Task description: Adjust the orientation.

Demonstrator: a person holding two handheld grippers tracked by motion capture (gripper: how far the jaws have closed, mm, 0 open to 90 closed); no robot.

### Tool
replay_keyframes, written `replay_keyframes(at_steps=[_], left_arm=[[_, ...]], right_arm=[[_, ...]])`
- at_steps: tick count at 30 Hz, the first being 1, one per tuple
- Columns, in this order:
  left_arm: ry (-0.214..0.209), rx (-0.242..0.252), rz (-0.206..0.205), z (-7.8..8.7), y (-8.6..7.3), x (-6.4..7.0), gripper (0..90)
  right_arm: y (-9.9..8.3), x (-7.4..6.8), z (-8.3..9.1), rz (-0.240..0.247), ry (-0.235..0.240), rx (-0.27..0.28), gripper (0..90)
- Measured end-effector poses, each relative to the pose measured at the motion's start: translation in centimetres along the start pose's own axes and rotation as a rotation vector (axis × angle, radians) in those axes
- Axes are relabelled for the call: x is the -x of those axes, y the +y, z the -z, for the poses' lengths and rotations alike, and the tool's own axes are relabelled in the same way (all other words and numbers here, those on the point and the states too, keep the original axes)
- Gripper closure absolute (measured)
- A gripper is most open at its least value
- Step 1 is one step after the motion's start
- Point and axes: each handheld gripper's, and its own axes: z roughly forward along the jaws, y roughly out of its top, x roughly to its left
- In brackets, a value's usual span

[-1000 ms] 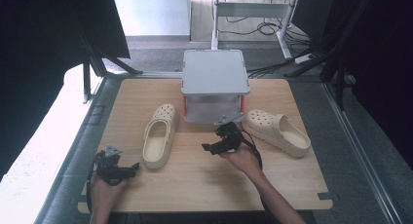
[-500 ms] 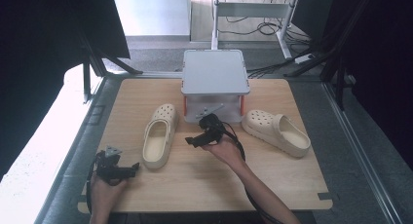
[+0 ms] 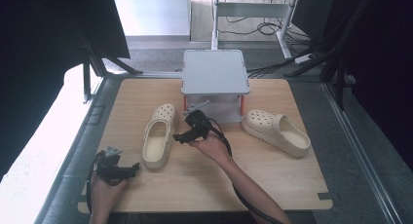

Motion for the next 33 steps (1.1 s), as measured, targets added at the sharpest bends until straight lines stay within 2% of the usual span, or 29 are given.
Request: replay_keyframes(at_steps=[8, 10, 16, 18, 19, 21, 24, 25, 26, 27, 28, 29, 33], left_arm=[[-0.002, 0.0, -0.002, 0.0, 0.0, 0.0, 0.0], [-0.002, 0.0, -0.004, 0.0, 0.0, 0.0, 0.0], [-0.005, 0.001, -0.003, 0.0, 0.0, 0.0, 0.0], [-0.005, -0.001, -0.005, 0.0, 0.0, 0.0, 0.0], [-0.005, -0.001, -0.005, 0.0, 0.0, 0.0, 0.0], [-0.005, -0.001, -0.007, 0.0, 0.0, 0.0, 0.0], [-0.006, -0.001, -0.008, 0.0, 0.0, 0.0, 0.0], [-0.006, -0.001, -0.008, 0.0, 0.0, 0.0, 0.0], [-0.006, -0.001, -0.008, 0.0, 0.0, 0.0, 0.0], [-0.006, 0.0, -0.008, 0.0, 0.0, 0.0, 0.0], [-0.007, -0.001, -0.006, 0.0, 0.0, 0.0, 0.0], [-0.008, -0.001, -0.006, 0.0, 0.0, 0.0, 0.0], [-0.009, 0.0, -0.006, 0.0, 0.0, 0.0, 0.0]], right_arm=[[1.4, -0.8, -1.7, -0.009, 0.008, -0.019, 13.7], [1.7, -1.1, -2.5, -0.025, 0.004, -0.025, 13.8], [2.6, -1.5, -4.6, -0.05, -0.04, -0.045, 14.4], [2.9, -1.8, -5.4, -0.059, -0.067, -0.06, 14.7], [3.1, -1.9, -6.0, -0.066, -0.101, -0.076, 15.6], [3.2, -2.0, -6.2, -0.069, -0.107, -0.083, 16.4], [3.3, -2.0, -7.0, -0.076, -0.14, -0.117, 24.8], [3.3, -2.0, -7.0, -0.076, -0.161, -0.122, 35.1], [3.3, -2.0, -7.0, -0.076, -0.161, -0.122, 35.1], [3.3, -1.9, -6.8, -0.095, -0.158, -0.125, 40.4], [3.3, -1.9, -6.8, -0.095, -0.158, -0.125, 40.4], [3.3, -1.8, -6.6, -0.098, -0.158, -0.129, 44.7], [3.5, -1.7, -5.7, -0.057, -0.222, -0.15, 69.3]])
